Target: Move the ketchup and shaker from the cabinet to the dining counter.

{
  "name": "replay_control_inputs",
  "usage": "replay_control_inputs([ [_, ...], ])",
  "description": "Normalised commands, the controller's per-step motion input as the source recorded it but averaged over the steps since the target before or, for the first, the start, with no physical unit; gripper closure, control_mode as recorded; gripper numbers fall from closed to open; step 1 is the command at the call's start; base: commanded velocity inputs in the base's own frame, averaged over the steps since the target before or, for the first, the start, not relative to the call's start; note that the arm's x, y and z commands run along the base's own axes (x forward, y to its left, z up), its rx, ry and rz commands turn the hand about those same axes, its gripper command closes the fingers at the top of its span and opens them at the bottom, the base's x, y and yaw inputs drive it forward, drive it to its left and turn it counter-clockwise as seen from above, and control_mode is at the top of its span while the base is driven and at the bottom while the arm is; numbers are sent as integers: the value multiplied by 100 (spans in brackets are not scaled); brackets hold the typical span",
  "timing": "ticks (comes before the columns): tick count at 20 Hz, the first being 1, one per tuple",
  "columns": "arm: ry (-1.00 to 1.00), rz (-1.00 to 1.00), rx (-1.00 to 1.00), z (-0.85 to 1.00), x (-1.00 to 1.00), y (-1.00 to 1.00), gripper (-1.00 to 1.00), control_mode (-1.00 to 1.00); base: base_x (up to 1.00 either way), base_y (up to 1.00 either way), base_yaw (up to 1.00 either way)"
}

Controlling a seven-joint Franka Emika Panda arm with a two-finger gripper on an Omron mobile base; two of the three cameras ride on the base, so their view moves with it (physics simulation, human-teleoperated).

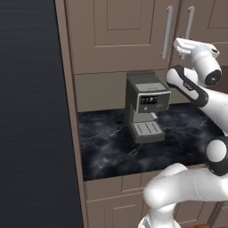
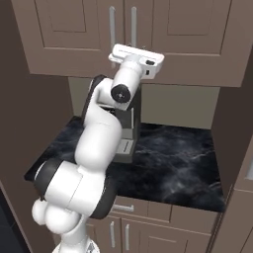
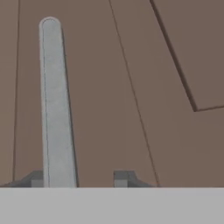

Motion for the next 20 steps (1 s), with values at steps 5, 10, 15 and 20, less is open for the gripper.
replay_control_inputs([
  [5, 0, 0, 18, 1, -87, -100, 100, -100, 0, 0, 0],
  [10, 0, 0, 24, 0, -100, -100, 100, -100, 0, 0, 0],
  [15, 0, 0, 20, 0, -100, -100, 100, -100, 0, 0, 0],
  [20, 0, 0, 4, 0, -100, -100, 100, -100, 0, 0, 0],
])
